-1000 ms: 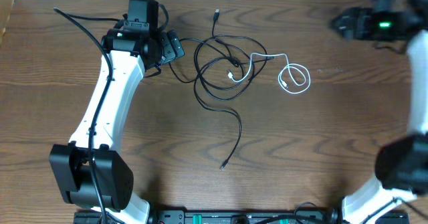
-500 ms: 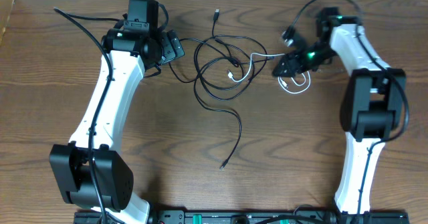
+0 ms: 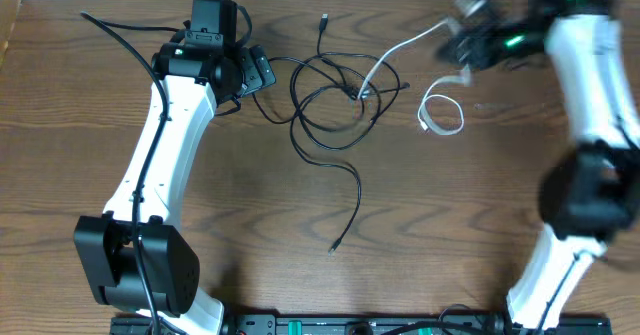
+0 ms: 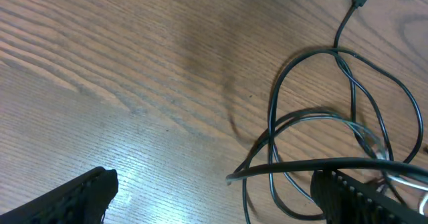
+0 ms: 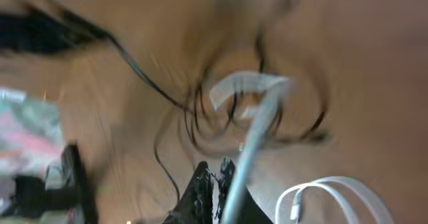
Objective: Untangle cables
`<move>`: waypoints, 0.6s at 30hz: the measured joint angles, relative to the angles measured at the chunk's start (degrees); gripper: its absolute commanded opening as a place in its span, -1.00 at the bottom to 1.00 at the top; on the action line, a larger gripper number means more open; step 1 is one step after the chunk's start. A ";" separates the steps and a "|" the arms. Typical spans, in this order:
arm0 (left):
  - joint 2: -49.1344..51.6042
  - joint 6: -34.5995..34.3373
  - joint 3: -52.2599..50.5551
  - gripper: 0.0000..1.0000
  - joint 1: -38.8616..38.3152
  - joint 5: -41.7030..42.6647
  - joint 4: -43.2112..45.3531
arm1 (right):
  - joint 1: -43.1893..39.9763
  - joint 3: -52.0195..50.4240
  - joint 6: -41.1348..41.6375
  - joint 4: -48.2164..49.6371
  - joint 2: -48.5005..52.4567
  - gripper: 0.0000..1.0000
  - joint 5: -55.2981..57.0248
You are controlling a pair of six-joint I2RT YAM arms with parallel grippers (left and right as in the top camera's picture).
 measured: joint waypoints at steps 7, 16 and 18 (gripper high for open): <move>0.00 0.00 0.00 0.96 0.00 -0.02 0.00 | -10.27 2.23 11.08 7.98 -18.05 -0.98 -5.42; 0.00 0.00 0.00 0.96 0.00 -0.02 -0.02 | -19.43 1.99 16.96 6.47 -21.62 -0.98 -3.50; 0.00 0.00 0.00 0.96 0.00 0.00 0.00 | -19.34 1.92 18.80 10.47 -21.24 -0.97 0.79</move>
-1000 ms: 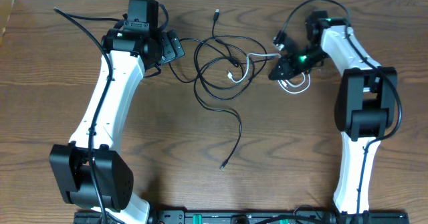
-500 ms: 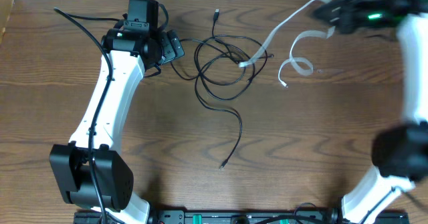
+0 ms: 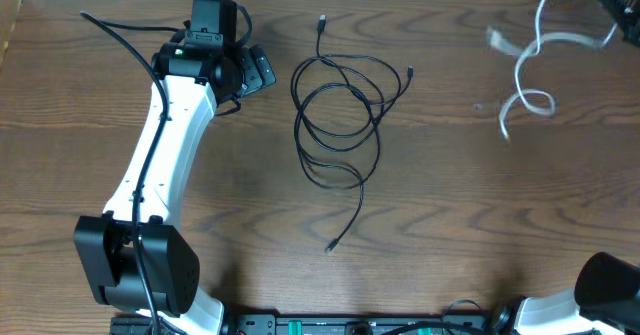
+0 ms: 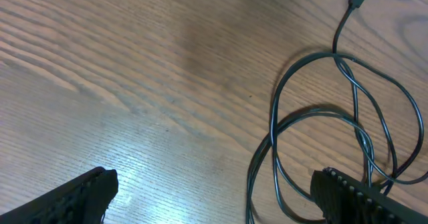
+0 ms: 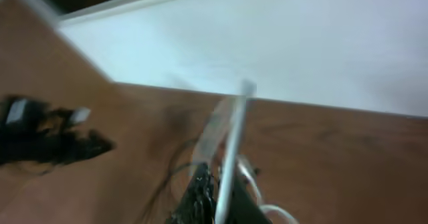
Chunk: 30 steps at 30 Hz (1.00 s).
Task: Untangle cables
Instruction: 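Place the white cable at the top-right table corner and release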
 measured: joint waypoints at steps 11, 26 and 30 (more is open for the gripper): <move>0.00 0.00 0.00 0.96 0.00 -0.02 -0.02 | 1.46 -0.09 7.93 25.24 13.55 -0.98 18.73; 0.00 0.00 0.00 0.96 0.00 -0.02 -0.02 | -6.56 0.83 7.93 50.18 29.57 -0.98 40.83; 0.00 0.00 0.00 0.96 0.00 -0.02 0.00 | -8.20 0.81 8.98 47.50 40.83 0.99 44.70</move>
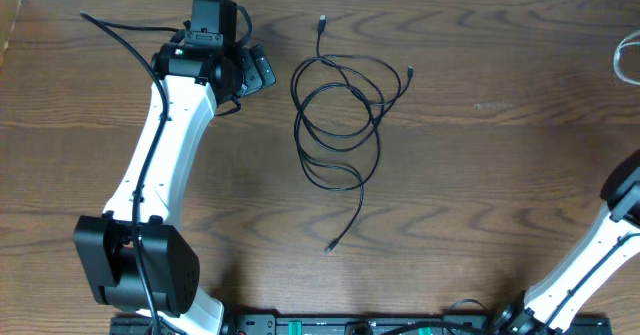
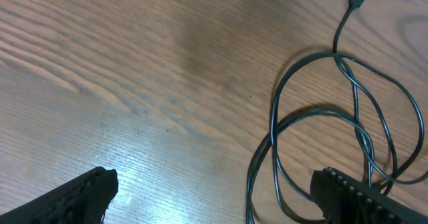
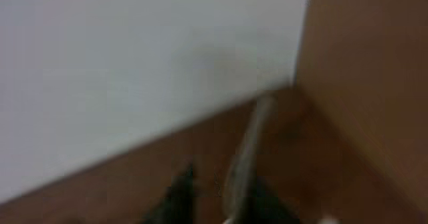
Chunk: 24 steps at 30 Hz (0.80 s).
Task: Untangle cables
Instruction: 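Place the white cable at the top-right table corner and release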
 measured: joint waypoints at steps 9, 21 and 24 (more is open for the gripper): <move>0.00 0.00 0.00 0.96 0.00 0.00 0.00 | -0.04 -0.94 0.42 -10.36 1.31 0.99 3.74; 0.00 0.00 0.00 0.96 0.00 0.00 -0.04 | 4.85 0.13 0.61 -34.51 -16.63 0.98 -4.94; 0.00 0.00 0.00 0.96 0.00 0.00 0.00 | 8.70 0.15 0.70 -40.11 -16.70 0.99 -14.27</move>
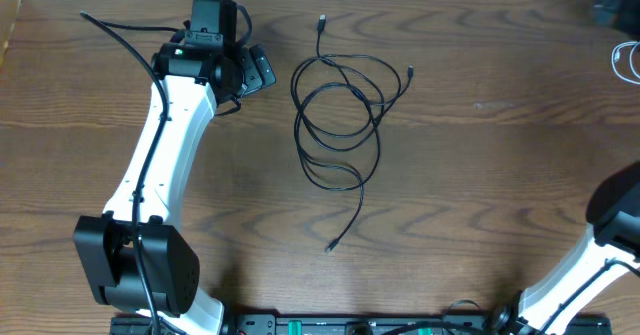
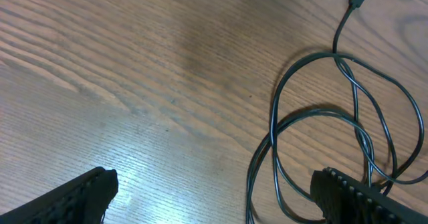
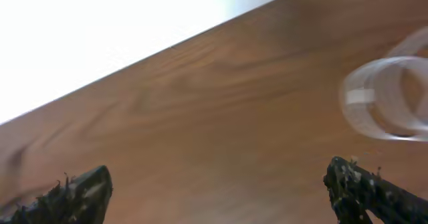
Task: Untangle cables
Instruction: 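Place the white cable at the top-right table corner and release, then move the right gripper back toward the black cable bundle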
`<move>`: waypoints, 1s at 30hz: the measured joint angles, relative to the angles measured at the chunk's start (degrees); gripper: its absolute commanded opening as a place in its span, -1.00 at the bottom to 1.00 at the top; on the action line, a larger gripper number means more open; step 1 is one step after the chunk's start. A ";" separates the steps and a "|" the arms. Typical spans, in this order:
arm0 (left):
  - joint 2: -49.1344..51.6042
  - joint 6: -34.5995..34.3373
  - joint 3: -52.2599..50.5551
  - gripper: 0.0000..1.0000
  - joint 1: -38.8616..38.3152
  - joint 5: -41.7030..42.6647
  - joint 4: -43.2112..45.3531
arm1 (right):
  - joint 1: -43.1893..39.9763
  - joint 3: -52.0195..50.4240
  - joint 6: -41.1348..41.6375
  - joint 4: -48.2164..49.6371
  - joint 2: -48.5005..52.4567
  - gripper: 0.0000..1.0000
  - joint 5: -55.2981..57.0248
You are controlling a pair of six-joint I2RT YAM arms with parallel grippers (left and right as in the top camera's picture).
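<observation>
A thin black cable (image 1: 340, 115) lies in loose loops at the middle of the table, its USB plug toward the far edge. A white cable (image 1: 628, 63) lies coiled at the far right edge, blurred in the right wrist view (image 3: 391, 97). My left gripper (image 2: 214, 187) is open just left of the black loops, over bare wood, one loop passing by its right finger. My right gripper (image 3: 217, 184) is open near the table's far right corner, the white coil beside it, nothing between its fingers.
The wooden table (image 1: 480, 195) carries only the two cables. A white wall runs along its far edge (image 3: 100, 23). The left arm (image 1: 165, 145) stretches over the table's left part.
My right gripper has opened and let go of the white cable, which now lies coiled at the far right edge. The left arm and black cable have not moved.
The white cable was tangled in the black loops with my right gripper shut on it. Then it hung free at the far right, the black loops left alone. It was carried to the right edge, and now lies there released.
</observation>
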 measured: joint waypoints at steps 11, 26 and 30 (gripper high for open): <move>0.00 0.00 0.00 0.96 0.00 0.00 0.02 | 25.53 -0.76 -1.25 -11.08 0.07 0.99 -0.85; 0.00 0.00 0.00 0.96 0.00 1.33 -0.04 | 40.33 -16.94 4.02 -17.11 0.98 0.63 6.36; 0.00 0.00 0.00 0.96 0.00 1.57 -1.05 | 42.49 -21.05 6.75 -12.33 1.07 0.53 6.43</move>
